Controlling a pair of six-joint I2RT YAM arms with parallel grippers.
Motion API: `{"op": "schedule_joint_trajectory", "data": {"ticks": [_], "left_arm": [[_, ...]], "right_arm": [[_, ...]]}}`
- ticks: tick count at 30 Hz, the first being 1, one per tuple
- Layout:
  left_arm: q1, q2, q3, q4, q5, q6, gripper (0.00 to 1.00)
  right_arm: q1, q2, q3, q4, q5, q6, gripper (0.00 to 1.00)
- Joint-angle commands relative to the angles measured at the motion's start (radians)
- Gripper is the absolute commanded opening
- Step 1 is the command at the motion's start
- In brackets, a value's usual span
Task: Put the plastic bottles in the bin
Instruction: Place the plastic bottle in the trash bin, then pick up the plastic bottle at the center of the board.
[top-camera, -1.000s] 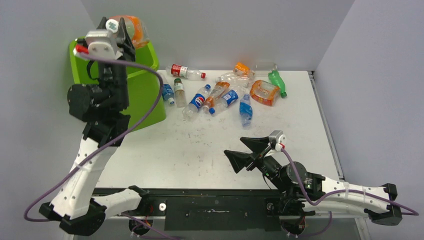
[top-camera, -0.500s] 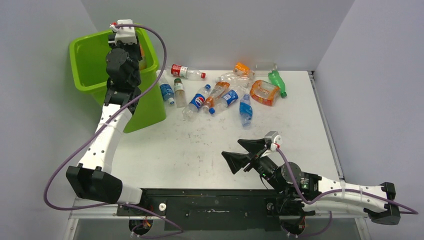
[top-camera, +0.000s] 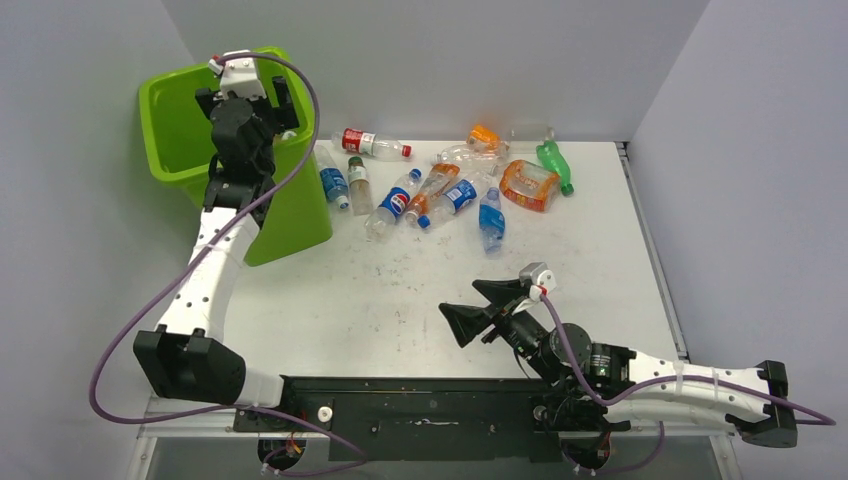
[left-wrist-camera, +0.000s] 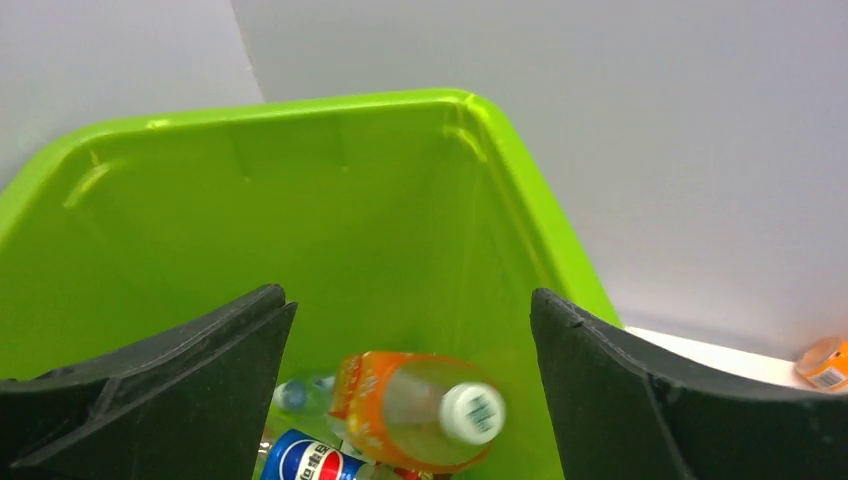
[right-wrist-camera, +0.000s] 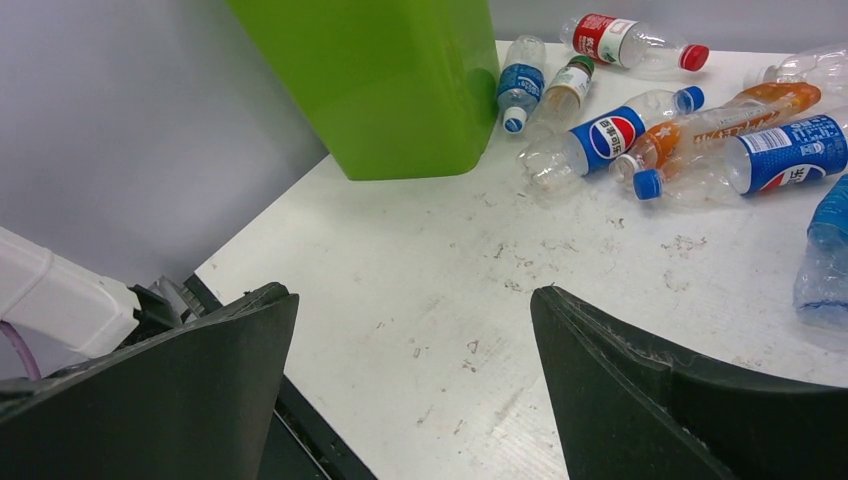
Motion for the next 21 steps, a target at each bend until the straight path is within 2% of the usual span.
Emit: {"op": "schedule_joint_trajectory", "data": {"ticks": [1,3,5,10,13,14,16,19,21], "left_arm": [[-0.023,-0.053,0.127,0.001,0.014,-0.005,0.91],[-0.066,-0.078,0.142,-0.009,0.011,0.001,0.92],[-0.152,-0.115,0.145,-0.03,0.012,0.068,0.93],[-0.492,-0.2,0.072,-0.165,0.08,0.203,0.94],[-0.606,-0.233,-0.015,-0.281,0.169,0.212,0.94],[-0.627,-0.244,-0.046,-0.312,0.194,0.195,0.94],[-0.65,-0.273,-0.126,-0.332,0.219,0.143,0.94],[-0.651,-0.335,-0.273,-0.302,0.256,0.082,0.94],[-0.652,-0.377,-0.379,-0.252,0.281,0.071,0.95]], "right_arm": [[0.005,-0.005,0.055,0.007,0.04,-0.004,0.9],[0.004,-0.005,0.056,0.005,0.059,-0.005,0.9],[0.004,-0.002,0.055,0.006,0.093,-0.002,0.9],[-0.006,0.081,0.098,-0.086,0.322,0.047,0.9],[-0.069,0.181,0.172,-0.224,0.431,0.125,0.9],[-0.123,0.218,0.2,-0.27,0.41,0.159,0.9],[-0.294,0.275,0.218,-0.317,0.246,0.228,0.9],[-0.587,0.323,0.156,-0.237,-0.02,0.289,0.9],[-0.694,0.374,0.115,-0.147,-0.107,0.307,0.9]]}}
